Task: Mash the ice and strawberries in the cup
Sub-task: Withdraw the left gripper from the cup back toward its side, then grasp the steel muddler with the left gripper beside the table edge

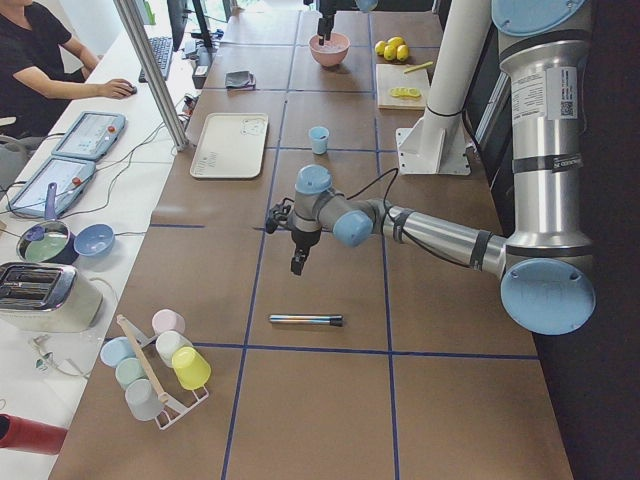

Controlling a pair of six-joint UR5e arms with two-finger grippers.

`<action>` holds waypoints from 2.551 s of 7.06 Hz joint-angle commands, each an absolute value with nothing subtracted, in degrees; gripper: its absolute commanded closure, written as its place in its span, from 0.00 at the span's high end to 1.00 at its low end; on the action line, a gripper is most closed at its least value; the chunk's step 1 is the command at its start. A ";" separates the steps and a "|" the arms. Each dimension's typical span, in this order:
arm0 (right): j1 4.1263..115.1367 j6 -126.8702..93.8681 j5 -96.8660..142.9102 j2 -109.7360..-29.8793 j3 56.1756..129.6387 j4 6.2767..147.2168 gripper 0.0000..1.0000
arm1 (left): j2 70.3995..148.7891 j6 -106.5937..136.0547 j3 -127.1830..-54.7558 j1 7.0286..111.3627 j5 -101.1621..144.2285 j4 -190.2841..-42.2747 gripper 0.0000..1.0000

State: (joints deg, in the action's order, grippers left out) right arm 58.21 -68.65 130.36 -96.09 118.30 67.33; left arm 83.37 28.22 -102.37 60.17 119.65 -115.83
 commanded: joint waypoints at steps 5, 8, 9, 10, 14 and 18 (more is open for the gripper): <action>64.86 -54.84 132.45 -100.90 118.21 67.94 1.00 | 90.00 30.58 -81.74 64.51 123.13 -125.07 0.81; 64.86 -54.84 132.54 -100.90 118.56 67.85 1.00 | 89.91 30.76 -80.26 64.42 124.53 -124.98 0.81; 64.86 -54.93 132.54 -100.81 118.56 67.85 1.00 | 90.00 30.67 -79.81 64.34 125.67 -125.07 0.81; 64.78 -55.02 132.54 -100.72 118.56 67.85 1.00 | 90.00 30.76 -79.72 64.25 125.68 -124.98 0.81; 64.78 -55.11 132.54 -100.63 118.30 67.76 1.00 | 90.09 30.67 -79.19 63.90 127.69 -124.98 0.81; 64.78 -55.28 132.54 -100.63 118.56 67.76 1.00 | 90.35 30.59 -78.49 63.90 127.71 -124.98 0.39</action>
